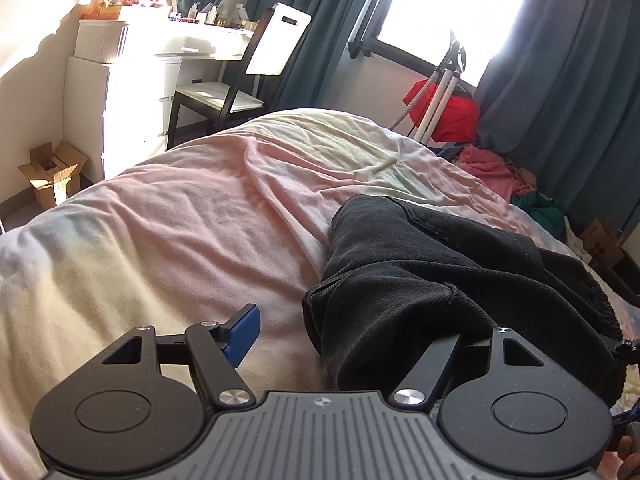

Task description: Fold clothes

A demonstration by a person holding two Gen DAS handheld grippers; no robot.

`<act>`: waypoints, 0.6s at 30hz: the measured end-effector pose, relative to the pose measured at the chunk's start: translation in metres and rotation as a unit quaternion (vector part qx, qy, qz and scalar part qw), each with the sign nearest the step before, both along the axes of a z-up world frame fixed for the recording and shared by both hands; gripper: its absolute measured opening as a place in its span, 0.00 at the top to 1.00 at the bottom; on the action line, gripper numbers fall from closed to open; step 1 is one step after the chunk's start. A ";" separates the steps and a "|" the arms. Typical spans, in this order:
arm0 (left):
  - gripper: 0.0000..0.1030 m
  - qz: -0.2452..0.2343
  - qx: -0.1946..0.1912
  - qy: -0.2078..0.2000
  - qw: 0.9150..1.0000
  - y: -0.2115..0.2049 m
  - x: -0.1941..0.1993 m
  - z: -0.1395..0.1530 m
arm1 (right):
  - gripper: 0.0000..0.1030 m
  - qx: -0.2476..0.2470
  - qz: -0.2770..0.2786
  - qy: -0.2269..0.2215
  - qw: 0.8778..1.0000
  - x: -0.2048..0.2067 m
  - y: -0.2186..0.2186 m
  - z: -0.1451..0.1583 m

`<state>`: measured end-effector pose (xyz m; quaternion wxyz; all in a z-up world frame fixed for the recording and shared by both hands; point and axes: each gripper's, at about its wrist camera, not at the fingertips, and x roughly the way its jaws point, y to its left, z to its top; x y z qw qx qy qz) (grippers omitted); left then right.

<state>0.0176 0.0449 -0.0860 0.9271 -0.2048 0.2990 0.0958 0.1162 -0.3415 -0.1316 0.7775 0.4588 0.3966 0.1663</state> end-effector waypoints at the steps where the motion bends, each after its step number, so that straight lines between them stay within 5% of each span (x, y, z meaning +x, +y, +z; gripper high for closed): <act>1: 0.29 0.001 -0.001 0.000 1.000 0.000 0.000 0.000 | 0.00 0.004 0.000 0.002 1.000 0.001 0.000 -0.003; 7: 0.29 0.001 -0.001 0.003 1.000 -0.002 0.001 0.000 | 0.00 0.009 0.003 0.000 1.000 0.003 0.001 -0.003; 14: 0.30 0.015 -0.004 0.012 1.000 0.003 0.000 -0.002 | 0.00 0.038 0.024 -0.131 0.990 -0.013 0.008 0.046; 18: 0.30 0.018 -0.008 0.015 1.000 0.005 0.001 -0.003 | 0.00 0.016 0.038 -0.144 0.989 -0.011 0.016 0.056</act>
